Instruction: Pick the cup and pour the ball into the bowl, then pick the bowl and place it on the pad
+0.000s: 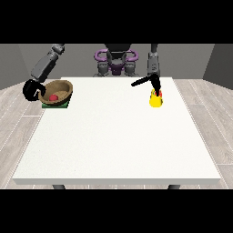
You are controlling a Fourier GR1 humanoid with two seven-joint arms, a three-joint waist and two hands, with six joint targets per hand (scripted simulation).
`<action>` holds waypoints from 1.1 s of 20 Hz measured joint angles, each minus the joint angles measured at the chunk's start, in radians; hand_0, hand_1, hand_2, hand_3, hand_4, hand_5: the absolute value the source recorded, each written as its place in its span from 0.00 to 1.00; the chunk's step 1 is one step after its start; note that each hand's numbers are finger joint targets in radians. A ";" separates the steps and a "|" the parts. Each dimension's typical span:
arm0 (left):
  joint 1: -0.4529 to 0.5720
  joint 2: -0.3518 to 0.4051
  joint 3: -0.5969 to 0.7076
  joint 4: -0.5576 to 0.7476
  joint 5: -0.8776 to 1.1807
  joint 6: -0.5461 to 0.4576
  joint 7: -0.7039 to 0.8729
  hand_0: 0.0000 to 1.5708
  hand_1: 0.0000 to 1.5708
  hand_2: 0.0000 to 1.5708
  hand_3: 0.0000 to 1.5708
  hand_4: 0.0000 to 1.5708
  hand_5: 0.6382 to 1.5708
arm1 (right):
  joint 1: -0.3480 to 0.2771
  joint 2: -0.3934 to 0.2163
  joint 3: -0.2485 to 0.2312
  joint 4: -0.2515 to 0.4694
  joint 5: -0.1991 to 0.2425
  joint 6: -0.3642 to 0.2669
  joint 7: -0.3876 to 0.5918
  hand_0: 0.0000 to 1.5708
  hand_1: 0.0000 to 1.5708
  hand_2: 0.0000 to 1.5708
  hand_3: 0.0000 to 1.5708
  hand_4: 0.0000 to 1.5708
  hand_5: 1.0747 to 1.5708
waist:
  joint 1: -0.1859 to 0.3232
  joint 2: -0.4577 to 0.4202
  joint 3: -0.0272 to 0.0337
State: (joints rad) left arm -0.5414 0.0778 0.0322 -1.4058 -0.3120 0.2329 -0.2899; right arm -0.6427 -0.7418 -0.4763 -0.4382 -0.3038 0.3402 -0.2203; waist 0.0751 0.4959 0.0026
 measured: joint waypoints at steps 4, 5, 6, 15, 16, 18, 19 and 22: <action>0.016 0.011 -0.015 -0.084 -0.004 -0.019 0.053 0.00 0.00 0.00 0.00 0.00 0.99 | -0.016 -0.027 0.008 0.039 0.024 0.004 -0.036 1.00 1.00 1.00 0.29 0.65 1.00 | 0.000 0.012 -0.0004; 0.017 0.014 -0.018 -0.108 -0.003 -0.026 0.073 0.00 0.00 0.00 0.00 0.00 0.99 | -0.023 -0.034 0.008 0.050 0.027 0.007 -0.039 1.00 1.00 1.00 0.14 0.64 1.00 | 0.000 0.013 -0.0002; 0.022 0.012 -0.020 -0.115 -0.004 -0.025 0.078 0.00 0.00 0.00 0.00 0.00 0.99 | -0.035 -0.038 0.001 0.060 0.019 0.013 -0.029 1.00 1.00 1.00 0.00 0.58 0.99 | -0.003 0.014 -0.0003; 0.079 0.019 -0.024 -0.203 0.022 -0.061 0.132 0.00 0.00 0.00 0.00 0.00 0.99 | -0.064 -0.078 -0.023 0.127 -0.013 0.067 0.044 1.00 1.00 1.00 0.66 0.47 1.00 | -0.011 -0.021 -0.0013; 0.078 0.023 -0.018 -0.197 0.026 -0.064 0.130 0.00 0.00 0.00 0.00 0.00 1.00 | -0.061 -0.071 -0.014 0.124 -0.006 0.066 0.043 1.00 1.00 1.00 0.65 0.47 1.00 | -0.012 -0.027 -0.0014; 0.094 0.027 -0.013 -0.192 0.034 -0.071 0.121 0.00 0.00 0.00 0.00 0.00 1.00 | -0.049 -0.067 0.001 0.122 0.009 0.063 0.045 1.00 1.00 1.00 0.58 0.44 0.99 | -0.007 -0.040 -0.0015; 0.087 0.030 -0.012 -0.193 0.037 -0.077 0.122 0.00 0.00 0.00 0.00 0.00 1.00 | -0.050 -0.057 0.010 0.118 0.018 0.049 0.036 1.00 1.00 1.00 0.65 0.44 0.99 | -0.004 -0.036 -0.0017; 0.078 0.029 -0.007 -0.197 0.037 -0.074 0.139 0.00 0.00 0.00 0.00 0.00 0.99 | -0.033 -0.044 0.041 0.112 0.051 0.037 0.015 1.00 1.00 1.00 0.84 0.42 0.96 | -0.015 -0.037 -0.0017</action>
State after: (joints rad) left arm -0.4632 0.1072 0.0252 -1.6027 -0.2753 0.1591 -0.1513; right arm -0.6761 -0.7853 -0.4355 -0.3264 -0.2528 0.3771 -0.2055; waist 0.0602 0.4587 0.0009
